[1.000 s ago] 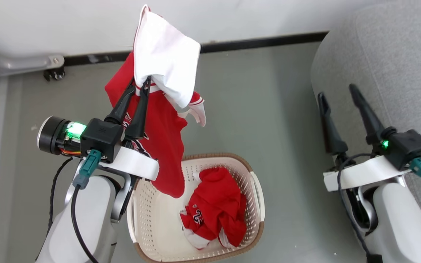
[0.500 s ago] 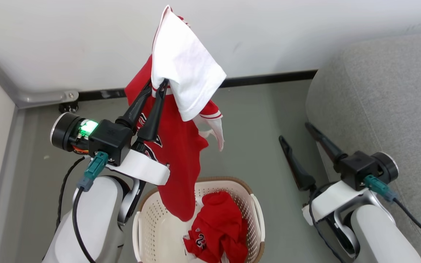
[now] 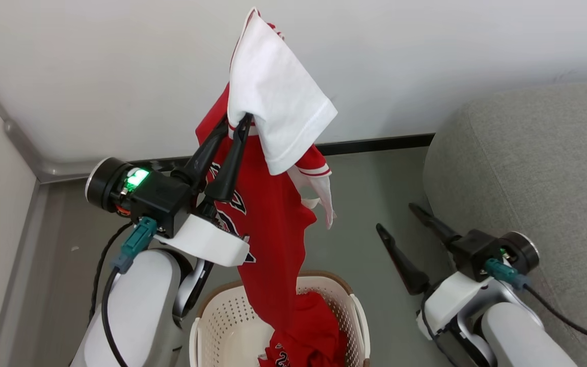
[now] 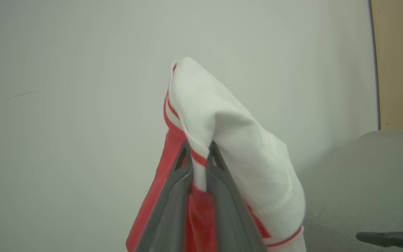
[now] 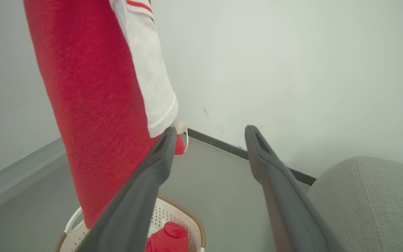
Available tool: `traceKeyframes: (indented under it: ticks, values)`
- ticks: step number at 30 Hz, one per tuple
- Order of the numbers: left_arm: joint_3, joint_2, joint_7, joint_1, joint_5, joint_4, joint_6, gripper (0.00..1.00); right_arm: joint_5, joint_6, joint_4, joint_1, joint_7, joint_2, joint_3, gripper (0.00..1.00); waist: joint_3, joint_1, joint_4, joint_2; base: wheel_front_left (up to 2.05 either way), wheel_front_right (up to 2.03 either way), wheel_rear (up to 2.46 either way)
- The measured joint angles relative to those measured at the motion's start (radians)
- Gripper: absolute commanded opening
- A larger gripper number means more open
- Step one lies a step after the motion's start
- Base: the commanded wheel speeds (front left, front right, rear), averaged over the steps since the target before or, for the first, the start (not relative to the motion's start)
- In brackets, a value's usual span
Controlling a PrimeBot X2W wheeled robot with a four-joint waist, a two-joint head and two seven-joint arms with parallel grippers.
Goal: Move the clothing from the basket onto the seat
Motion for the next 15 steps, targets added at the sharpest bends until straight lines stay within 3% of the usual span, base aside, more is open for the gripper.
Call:
traceKeyframes:
  ticks: [15]
  values:
    - [-0.053,-0.013,-0.005,0.036,-0.034,-0.011,-0.026,0.00,-0.004,0.000,0.040,-0.089,0.010,-0.010,0.191,1.00,-0.048,0.0000,0.015,0.0000,0.00,0.00,0.00]
